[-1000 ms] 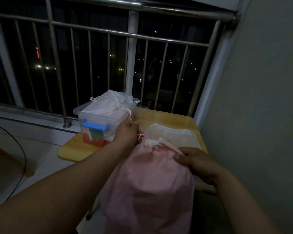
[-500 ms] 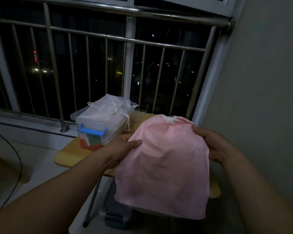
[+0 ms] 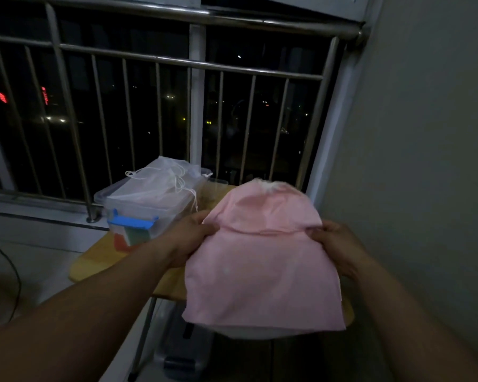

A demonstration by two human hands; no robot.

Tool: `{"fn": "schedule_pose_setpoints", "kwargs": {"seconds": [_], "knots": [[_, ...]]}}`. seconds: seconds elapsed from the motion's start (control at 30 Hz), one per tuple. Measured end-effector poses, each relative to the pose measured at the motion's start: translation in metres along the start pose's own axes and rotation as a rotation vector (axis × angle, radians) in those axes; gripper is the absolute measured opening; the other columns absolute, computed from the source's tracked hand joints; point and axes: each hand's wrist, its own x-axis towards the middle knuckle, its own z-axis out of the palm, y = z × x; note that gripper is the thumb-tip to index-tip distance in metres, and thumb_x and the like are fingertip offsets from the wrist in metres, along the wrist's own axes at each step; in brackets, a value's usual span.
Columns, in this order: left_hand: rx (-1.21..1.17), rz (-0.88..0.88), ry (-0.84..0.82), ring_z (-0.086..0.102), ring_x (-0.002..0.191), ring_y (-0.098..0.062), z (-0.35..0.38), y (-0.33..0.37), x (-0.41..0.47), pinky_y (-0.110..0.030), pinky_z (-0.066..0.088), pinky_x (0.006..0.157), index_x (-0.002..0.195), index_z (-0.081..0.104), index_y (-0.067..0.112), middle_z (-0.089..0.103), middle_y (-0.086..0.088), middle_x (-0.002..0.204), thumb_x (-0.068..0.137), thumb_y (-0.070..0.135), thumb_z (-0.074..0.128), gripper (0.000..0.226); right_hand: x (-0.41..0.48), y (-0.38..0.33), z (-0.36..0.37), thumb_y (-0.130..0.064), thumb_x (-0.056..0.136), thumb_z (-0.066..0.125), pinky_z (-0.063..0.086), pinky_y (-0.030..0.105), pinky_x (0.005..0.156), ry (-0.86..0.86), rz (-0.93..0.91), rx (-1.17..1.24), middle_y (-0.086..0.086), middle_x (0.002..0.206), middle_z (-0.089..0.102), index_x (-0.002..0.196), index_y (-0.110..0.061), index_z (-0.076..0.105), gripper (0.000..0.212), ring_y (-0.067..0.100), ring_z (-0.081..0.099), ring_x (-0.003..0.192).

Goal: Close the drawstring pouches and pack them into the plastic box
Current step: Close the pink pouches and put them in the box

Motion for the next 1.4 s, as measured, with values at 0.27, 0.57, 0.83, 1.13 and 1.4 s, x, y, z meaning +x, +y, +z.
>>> {"fn": "schedule_pose_setpoints", "kwargs": {"seconds": [0.27,0.57,0.83,1.13,1.4], "knots": [[-0.404,-0.106,-0.019,0.069,0.076,-0.033,0.005,-0.009,0.003,-0.041,0.056,0.082,0.075,0.071,-0.001,0.07,-0.022,0.082,0.081,0.004,0.053,0.019,-0.003,0.012,-0.003,-0.001,0.067,0.056,0.054,0.038,0.063,-0.029,0.194,0.466,0.024,0.079,0.064,0.072,-0.008,0.062,0.011,0.035,0.062,0.066],[-0.273,0.038,0.261,0.062,0.092,-0.027,0.018,-0.024,0.017,-0.034,0.052,0.079,0.101,0.067,0.016,0.065,-0.018,0.116,0.091,-0.008,0.061,0.027,-0.005,0.017,-0.005,-0.024,0.082,0.079,0.052,0.056,0.103,-0.295,0.447,0.179,0.025,0.118,0.073,0.128,-0.002,0.062,0.054,0.044,0.069,0.113],[-0.348,-0.284,-0.081,0.071,0.111,-0.039,0.017,-0.024,-0.024,-0.055,0.049,0.106,0.122,0.072,0.016,0.075,-0.018,0.118,0.085,0.041,0.08,0.045,-0.009,0.002,0.002,0.005,0.091,0.067,0.059,0.054,0.083,-0.075,0.361,0.27,0.031,0.108,0.073,0.12,0.002,0.065,0.029,0.041,0.072,0.089],[-0.319,-0.234,0.08,0.071,0.104,-0.041,0.025,-0.014,-0.032,-0.057,0.05,0.103,0.116,0.072,0.012,0.077,-0.017,0.109,0.095,0.039,0.071,0.035,-0.022,-0.006,0.015,-0.024,0.095,0.073,0.06,0.048,0.087,0.11,-0.001,-0.124,0.009,0.115,0.074,0.125,-0.013,0.065,0.033,0.03,0.072,0.097],[-0.333,-0.16,0.33,0.066,0.107,-0.036,0.03,-0.035,-0.019,-0.051,0.052,0.1,0.123,0.066,0.016,0.071,-0.012,0.114,0.1,0.026,0.062,0.025,-0.07,-0.014,0.051,-0.067,0.094,0.056,0.043,0.03,0.067,-0.015,-0.05,-0.69,-0.004,0.094,0.063,0.093,-0.026,0.057,0.041,0.015,0.06,0.085]]}}
